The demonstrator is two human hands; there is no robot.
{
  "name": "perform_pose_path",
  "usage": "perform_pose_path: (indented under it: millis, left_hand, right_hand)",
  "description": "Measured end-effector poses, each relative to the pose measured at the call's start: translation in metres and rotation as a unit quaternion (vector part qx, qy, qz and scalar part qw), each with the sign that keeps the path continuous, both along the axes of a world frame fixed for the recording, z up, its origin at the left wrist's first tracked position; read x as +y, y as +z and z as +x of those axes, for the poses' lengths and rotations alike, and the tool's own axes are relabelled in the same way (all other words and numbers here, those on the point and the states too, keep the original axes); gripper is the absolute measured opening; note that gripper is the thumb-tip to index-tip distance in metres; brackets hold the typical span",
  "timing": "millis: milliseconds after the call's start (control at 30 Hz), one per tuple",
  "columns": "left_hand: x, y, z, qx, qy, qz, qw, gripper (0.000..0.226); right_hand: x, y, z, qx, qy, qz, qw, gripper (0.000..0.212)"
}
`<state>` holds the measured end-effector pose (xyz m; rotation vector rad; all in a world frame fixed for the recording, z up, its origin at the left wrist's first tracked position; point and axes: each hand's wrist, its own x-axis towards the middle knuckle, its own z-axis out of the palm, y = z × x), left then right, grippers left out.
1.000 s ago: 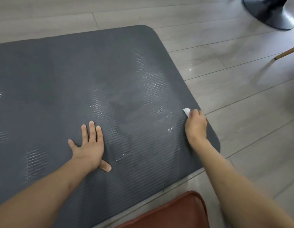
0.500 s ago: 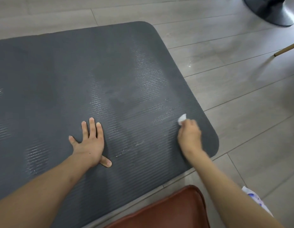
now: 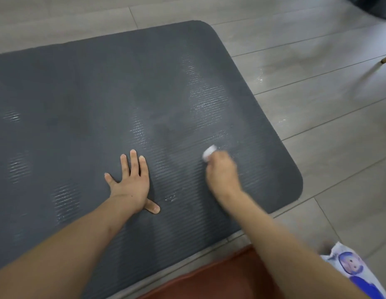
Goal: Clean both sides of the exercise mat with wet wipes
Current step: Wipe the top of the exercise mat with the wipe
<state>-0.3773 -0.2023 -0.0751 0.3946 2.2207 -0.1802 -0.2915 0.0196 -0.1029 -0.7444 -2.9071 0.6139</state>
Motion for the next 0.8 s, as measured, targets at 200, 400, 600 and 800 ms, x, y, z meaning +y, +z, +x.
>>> perform_pose_path:
  millis: [200,400,600,800]
  left_hand:
    - [-0.002,0.001,0.002,0.007,0.001,0.007,1.0,0.164]
    - [-0.002,0.002,0.003,0.013,-0.002,0.01,1.0,0.165]
    - [-0.004,0.003,0.004,0.023,-0.003,0.02,1.0,0.163]
    - [-0.003,0.0,0.005,0.029,-0.006,0.017,0.999,0.164]
  right_hand:
    - [0.018,-0.005,0.047,-0.052,0.155,0.047,0.985,0.025]
    - [0.047,0.013,0.052,-0.075,-0.087,0.052,0.992,0.02]
    - [-0.036,0.011,0.094,-0.1,0.236,-0.03,0.966,0.018]
    - [0.108,0.025,0.082,-0.133,-0.131,0.075,0.98,0.019]
